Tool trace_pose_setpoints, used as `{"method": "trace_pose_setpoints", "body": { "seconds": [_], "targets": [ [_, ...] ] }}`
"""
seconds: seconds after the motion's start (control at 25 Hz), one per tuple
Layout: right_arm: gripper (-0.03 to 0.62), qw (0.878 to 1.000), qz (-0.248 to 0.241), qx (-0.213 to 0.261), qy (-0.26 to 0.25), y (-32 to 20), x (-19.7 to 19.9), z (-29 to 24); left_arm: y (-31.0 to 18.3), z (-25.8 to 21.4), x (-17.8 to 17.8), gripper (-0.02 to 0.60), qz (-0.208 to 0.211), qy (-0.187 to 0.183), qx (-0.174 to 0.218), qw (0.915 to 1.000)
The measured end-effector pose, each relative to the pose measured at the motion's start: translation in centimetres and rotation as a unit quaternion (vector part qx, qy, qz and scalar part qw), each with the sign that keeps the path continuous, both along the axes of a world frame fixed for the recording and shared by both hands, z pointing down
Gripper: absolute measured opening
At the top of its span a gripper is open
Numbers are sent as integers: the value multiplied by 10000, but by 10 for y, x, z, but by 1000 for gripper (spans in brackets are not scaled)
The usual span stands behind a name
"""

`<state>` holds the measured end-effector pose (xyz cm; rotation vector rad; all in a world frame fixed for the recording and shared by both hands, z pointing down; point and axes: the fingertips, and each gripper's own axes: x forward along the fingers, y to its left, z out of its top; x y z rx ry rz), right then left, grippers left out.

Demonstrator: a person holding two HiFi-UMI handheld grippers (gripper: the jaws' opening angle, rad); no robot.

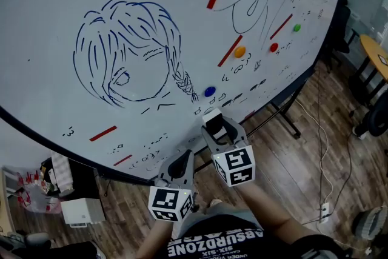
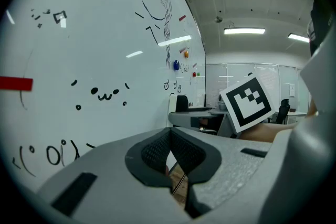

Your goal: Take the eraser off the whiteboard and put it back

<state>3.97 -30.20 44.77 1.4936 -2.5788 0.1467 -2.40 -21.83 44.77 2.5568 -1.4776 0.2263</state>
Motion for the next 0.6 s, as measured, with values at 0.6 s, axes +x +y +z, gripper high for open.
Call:
{"method": "trace_pose_setpoints", "body": {
  "seconds": [0.6],
  "targets": [
    [227,9999,-5,19,-123,9,3,-7,6,-1,0,5,18,-8,21,10000]
  ]
}}
